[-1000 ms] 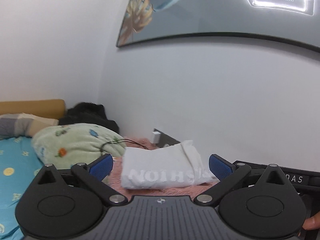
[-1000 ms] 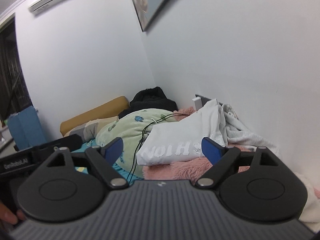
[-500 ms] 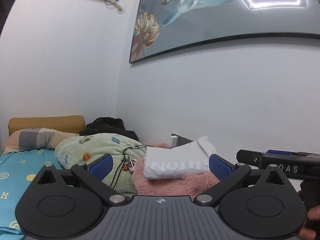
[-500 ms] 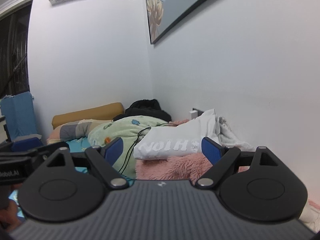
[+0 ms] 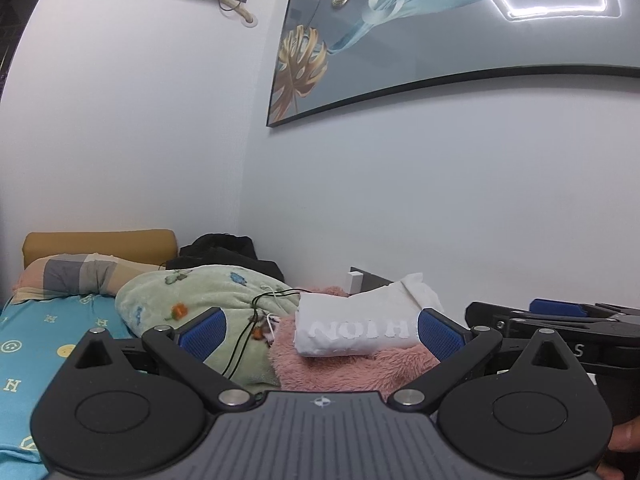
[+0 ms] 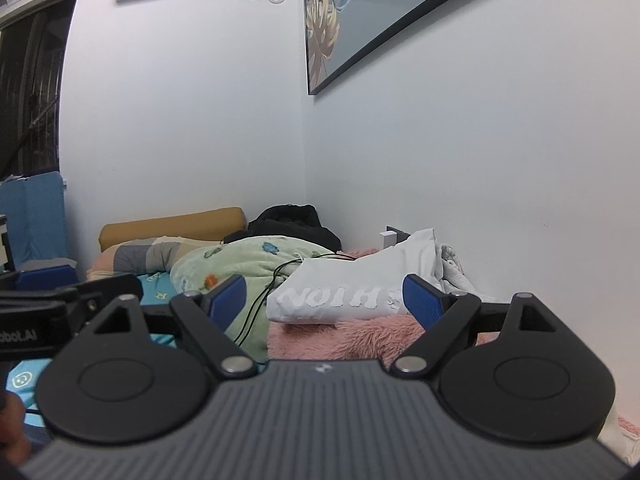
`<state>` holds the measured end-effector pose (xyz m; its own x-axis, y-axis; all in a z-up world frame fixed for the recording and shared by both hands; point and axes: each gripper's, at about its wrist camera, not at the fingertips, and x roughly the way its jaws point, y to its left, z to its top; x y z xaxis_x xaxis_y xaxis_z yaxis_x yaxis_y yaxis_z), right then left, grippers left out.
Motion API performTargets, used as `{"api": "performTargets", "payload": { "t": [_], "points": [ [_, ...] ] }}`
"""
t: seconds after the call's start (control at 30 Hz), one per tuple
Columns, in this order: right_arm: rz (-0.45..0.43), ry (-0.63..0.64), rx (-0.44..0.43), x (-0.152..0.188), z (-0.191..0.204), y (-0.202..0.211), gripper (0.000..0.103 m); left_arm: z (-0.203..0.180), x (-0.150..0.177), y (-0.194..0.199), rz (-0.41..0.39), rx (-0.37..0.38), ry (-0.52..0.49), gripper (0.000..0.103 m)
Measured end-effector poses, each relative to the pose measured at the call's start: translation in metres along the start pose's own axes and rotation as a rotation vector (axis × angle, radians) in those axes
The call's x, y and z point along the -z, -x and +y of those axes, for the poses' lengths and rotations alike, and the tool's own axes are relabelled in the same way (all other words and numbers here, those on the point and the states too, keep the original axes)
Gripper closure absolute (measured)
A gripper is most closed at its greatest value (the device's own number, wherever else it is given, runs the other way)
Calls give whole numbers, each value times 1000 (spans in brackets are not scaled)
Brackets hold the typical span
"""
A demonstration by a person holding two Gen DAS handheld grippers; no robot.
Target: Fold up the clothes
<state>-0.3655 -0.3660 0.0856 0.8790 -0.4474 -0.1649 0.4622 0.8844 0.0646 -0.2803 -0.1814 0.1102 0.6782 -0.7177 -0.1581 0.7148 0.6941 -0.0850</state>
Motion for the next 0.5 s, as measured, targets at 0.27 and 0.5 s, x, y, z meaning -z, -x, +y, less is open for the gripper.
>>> {"api": "performTargets", "payload": {
  "t": [0.27, 0.5],
  "points": [
    [9, -11, -3, -1, 0, -1, 16, 4, -1, 3, -6, -15, 7, 0],
    [16, -2, 7, -1, 1, -5, 16, 3, 1, 3, -4, -14, -2, 0]
  ]
}}
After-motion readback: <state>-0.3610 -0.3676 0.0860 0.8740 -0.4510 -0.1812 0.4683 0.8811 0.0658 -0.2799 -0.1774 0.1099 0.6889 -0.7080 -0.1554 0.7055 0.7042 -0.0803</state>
